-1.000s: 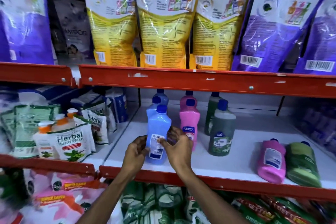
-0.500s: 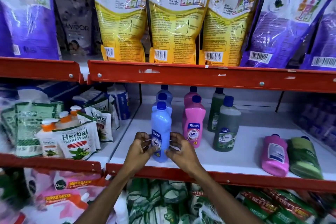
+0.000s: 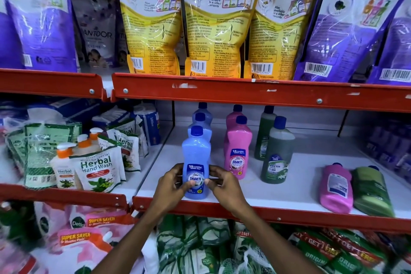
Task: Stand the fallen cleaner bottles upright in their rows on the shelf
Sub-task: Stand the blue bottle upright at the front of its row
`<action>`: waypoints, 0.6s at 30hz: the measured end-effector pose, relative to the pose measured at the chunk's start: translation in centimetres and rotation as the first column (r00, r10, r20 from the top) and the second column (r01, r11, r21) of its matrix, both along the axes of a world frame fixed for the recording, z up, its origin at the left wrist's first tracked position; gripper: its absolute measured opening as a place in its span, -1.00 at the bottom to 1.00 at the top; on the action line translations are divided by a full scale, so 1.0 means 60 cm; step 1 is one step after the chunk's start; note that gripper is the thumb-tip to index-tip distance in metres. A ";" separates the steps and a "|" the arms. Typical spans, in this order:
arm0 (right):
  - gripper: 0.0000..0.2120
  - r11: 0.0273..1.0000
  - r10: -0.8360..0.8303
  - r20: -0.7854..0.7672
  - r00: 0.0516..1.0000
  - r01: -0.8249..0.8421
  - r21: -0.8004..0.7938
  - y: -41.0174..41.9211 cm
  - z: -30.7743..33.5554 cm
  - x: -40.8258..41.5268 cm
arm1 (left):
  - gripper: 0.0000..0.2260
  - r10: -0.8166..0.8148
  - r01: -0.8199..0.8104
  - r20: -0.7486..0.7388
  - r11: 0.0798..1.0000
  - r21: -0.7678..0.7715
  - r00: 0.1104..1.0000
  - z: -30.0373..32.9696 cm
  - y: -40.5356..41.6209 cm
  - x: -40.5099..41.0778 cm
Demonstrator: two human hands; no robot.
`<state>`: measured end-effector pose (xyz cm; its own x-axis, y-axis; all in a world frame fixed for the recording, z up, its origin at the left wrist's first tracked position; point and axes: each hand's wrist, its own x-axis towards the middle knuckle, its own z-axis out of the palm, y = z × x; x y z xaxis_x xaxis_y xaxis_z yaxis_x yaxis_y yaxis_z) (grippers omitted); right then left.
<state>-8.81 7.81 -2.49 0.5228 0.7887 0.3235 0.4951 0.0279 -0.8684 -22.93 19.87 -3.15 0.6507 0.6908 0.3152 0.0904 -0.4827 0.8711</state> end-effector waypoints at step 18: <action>-0.30 0.843 -0.365 0.807 0.464 0.533 0.074 -0.255 0.053 0.112 | -0.41 0.147 -0.114 0.048 0.485 0.867 0.988 0.050 -0.253 0.093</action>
